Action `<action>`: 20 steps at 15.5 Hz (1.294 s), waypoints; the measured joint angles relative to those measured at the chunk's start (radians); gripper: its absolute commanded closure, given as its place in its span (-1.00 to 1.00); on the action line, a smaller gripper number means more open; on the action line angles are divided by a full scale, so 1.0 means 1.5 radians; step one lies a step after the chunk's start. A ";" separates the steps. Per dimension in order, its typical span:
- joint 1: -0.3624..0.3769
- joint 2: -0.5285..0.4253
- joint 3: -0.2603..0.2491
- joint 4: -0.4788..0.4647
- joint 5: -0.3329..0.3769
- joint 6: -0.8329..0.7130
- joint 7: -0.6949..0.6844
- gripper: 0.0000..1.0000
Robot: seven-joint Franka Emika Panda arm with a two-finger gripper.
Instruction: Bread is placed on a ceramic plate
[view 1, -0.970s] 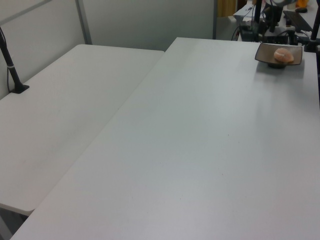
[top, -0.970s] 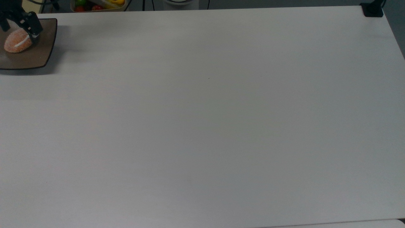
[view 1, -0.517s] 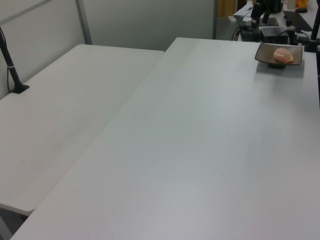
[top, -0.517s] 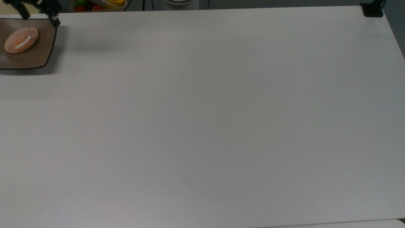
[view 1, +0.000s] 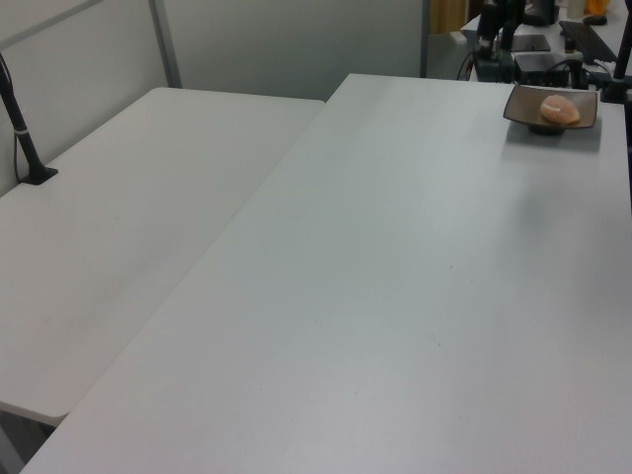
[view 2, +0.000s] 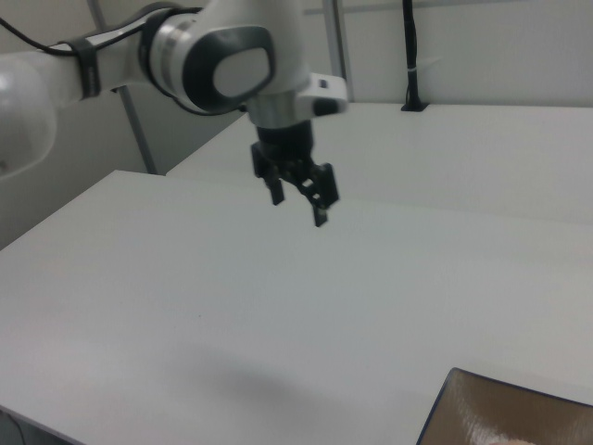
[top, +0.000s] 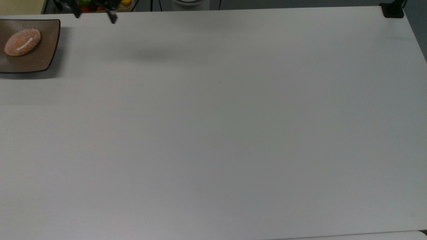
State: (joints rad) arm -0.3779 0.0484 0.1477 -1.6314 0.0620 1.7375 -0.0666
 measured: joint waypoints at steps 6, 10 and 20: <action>0.103 -0.001 -0.001 -0.002 -0.048 -0.028 0.038 -1.00; 0.125 -0.001 -0.001 -0.002 -0.053 -0.028 0.038 -1.00; 0.219 -0.001 -0.072 -0.001 -0.053 -0.028 0.063 -1.00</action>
State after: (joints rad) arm -0.0493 0.0465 0.0403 -1.6332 -0.0177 1.6948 0.0279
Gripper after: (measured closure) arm 0.000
